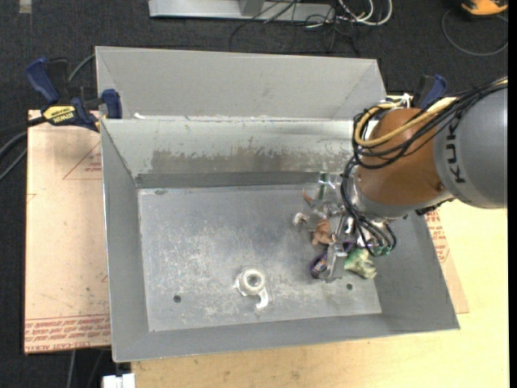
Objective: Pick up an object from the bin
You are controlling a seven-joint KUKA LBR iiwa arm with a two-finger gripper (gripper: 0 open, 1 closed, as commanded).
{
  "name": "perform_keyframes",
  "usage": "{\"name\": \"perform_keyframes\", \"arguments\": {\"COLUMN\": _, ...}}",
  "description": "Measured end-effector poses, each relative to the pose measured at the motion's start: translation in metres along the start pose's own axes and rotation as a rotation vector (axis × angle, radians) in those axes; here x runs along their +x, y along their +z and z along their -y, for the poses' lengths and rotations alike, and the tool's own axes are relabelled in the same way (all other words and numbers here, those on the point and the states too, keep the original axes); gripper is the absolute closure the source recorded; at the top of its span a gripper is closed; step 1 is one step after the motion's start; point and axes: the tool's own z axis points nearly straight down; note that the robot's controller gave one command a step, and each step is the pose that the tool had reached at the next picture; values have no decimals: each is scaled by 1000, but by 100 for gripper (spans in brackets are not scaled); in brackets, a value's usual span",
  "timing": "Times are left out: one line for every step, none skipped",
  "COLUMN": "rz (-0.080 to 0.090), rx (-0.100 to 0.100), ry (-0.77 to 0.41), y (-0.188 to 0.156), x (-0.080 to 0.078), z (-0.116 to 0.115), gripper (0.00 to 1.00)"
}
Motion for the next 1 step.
{"name": "perform_keyframes", "arguments": {"rz": 6, "rx": -4, "ry": 132, "y": 26, "x": 2, "z": 46, "gripper": 0}}
